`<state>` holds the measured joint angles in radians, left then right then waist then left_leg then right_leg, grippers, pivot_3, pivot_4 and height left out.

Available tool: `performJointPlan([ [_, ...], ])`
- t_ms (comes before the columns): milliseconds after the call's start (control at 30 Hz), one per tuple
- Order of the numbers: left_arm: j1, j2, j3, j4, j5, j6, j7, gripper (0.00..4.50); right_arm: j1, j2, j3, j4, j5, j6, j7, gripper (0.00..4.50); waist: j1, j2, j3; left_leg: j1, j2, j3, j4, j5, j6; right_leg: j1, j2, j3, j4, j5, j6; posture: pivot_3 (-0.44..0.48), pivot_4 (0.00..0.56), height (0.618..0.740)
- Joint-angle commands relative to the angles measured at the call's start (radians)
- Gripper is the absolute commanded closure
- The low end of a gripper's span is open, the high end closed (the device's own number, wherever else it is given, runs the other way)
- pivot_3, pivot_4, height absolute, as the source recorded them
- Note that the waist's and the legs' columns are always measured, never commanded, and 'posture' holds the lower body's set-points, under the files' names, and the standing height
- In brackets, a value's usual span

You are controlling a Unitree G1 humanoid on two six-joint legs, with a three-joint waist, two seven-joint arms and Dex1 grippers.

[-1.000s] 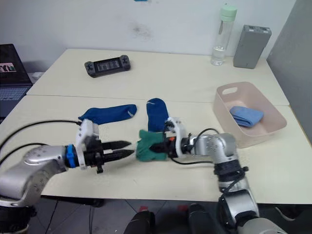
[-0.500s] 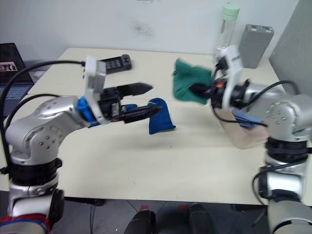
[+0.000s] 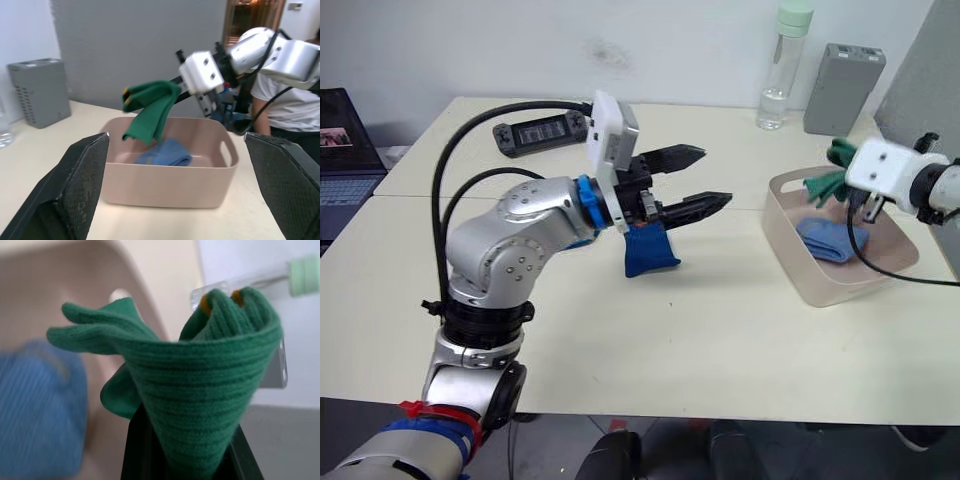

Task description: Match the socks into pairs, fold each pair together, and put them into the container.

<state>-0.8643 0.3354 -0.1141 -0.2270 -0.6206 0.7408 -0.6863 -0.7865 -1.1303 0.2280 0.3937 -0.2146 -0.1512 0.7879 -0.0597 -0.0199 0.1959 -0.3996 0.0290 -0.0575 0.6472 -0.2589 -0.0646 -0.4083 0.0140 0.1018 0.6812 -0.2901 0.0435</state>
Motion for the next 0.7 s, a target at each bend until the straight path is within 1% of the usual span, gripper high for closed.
performJointPlan([
  [33,0.026,0.003,0.005,-0.069,-0.013,0.014,0.005,0.02,-0.045,0.008,0.003,0.079,-0.086,-0.106,-0.038,4.5,0.001,0.0,0.0,0.0,0.0,0.0,0.0,0.0,0.0,0.0,0.0,0.0,0.0,0.0,0.0,0.0,0.15,0.74],
  [233,0.064,0.014,0.0,-0.11,-0.008,0.034,0.009,0.02,-0.118,0.088,0.025,0.2,-0.176,-0.176,-0.09,4.5,0.002,0.0,0.0,0.001,0.0,0.0,0.002,0.001,-0.002,0.001,0.0,0.0,0.001,0.001,0.0,0.0,0.15,0.74],
  [367,0.079,0.023,-0.005,-0.126,-0.005,0.04,0.01,0.02,-0.135,0.134,0.019,0.246,-0.172,-0.159,-0.074,4.5,0.005,0.0,0.0,0.001,0.0,-0.001,0.002,0.001,-0.002,0.002,-0.001,0.0,0.001,0.001,0.0,0.0,0.15,0.74],
  [500,0.089,0.023,-0.011,-0.137,-0.001,0.042,0.014,0.02,-0.093,0.106,0.063,0.251,-0.235,-0.215,-0.047,4.5,0.007,0.0,0.0,0.001,0.0,-0.001,0.002,0.001,-0.002,0.002,-0.001,-0.001,0.001,0.001,0.0,0.0,0.15,0.74],
  [700,0.095,0.029,-0.018,-0.139,0.009,0.038,0.009,0.02,-0.058,0.057,0.059,0.213,-0.246,-0.223,0.055,4.5,0.012,0.0,0.0,0.001,-0.001,-0.001,0.003,0.001,-0.002,0.002,-0.002,-0.001,0.001,0.001,0.0,0.0,0.15,0.74],
])
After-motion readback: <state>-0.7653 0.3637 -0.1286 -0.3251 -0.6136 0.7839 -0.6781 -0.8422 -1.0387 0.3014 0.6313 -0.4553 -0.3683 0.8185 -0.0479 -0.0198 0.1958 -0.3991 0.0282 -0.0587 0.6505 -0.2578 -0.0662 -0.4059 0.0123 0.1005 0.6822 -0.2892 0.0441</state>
